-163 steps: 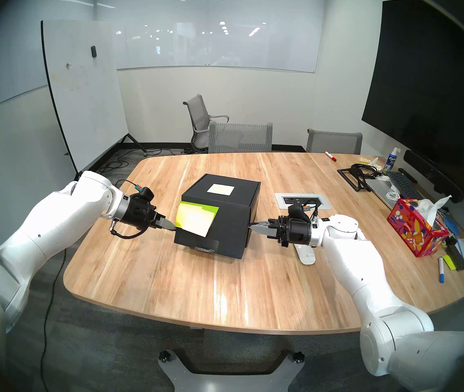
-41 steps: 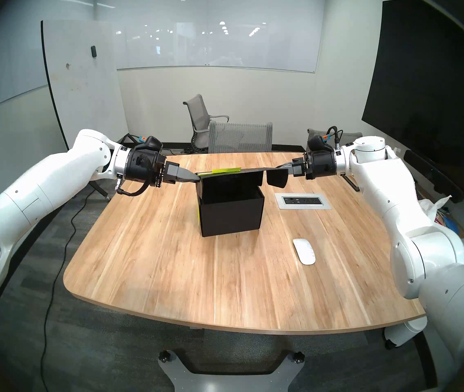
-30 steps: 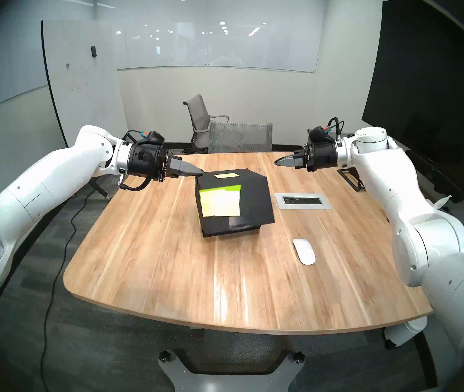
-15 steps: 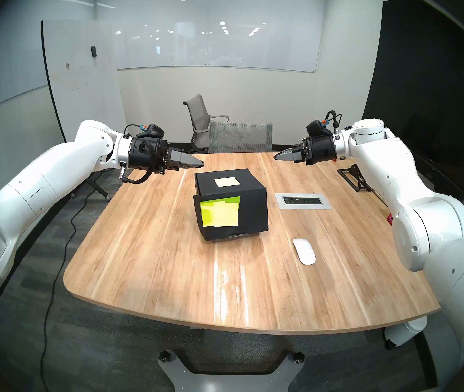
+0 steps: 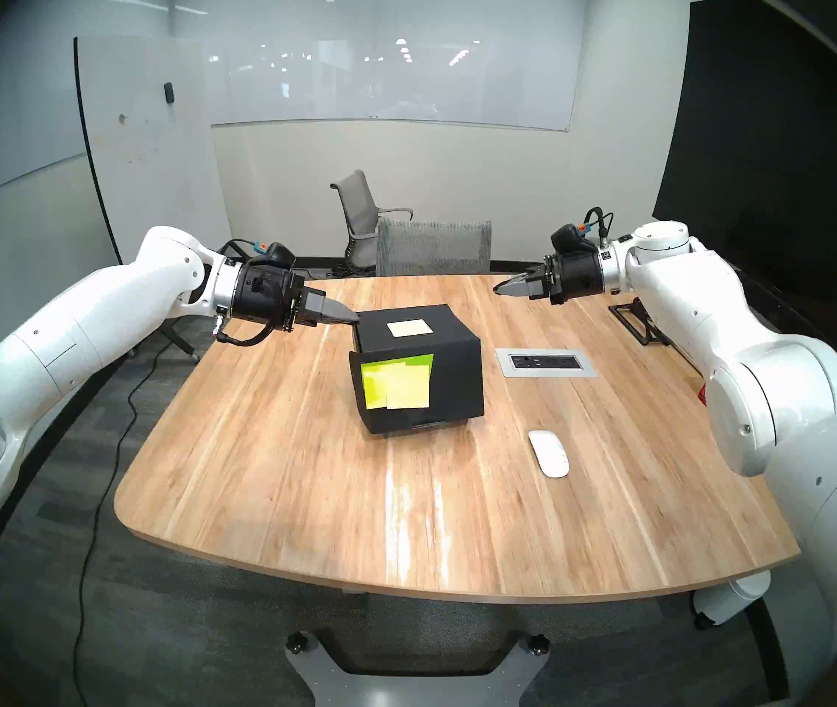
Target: Open the box and place the mouse inside
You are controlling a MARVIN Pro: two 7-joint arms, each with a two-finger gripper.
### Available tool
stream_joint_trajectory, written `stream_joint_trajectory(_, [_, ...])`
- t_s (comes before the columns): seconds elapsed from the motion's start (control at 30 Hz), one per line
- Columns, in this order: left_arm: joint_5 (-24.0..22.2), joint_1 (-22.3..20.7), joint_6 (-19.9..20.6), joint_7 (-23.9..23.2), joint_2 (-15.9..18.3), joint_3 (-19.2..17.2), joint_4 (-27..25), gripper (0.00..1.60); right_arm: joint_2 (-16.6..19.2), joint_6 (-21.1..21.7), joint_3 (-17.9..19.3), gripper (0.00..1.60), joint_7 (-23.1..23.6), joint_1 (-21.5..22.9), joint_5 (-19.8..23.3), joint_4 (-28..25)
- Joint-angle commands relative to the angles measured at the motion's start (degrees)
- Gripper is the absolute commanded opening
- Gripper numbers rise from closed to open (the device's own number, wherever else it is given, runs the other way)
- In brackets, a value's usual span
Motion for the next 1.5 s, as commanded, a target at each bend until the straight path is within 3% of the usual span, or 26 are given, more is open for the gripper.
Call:
stream_joint_trajectory(0.0, [1.22, -3.13, -0.12, -1.15, 1.26, 1.55, 1.26, 0.0, 0.55, -1.6, -1.18, 0.0, -0.07, 0.73, 4.11, -1.05])
stream_joint_trajectory(0.17, [2.65, -3.91, -0.12, -2.16, 1.21, 3.44, 3.2, 0.0, 0.66, -1.75, -2.39, 0.0, -0.07, -1.29, 6.7, -2.48])
stream_joint_trajectory(0.63, [6.26, -5.09, -0.12, -5.31, 0.08, 7.85, 7.26, 0.0, 1.26, 2.21, -5.31, 0.0, -0.07, -11.49, 16.11, -14.34])
stream_joint_trajectory(1.47, [8.54, -5.21, -0.12, -6.14, -1.53, 8.89, 13.9, 0.0, 5.95, 11.95, -4.0, 0.0, -0.07, -25.13, 19.83, -34.85])
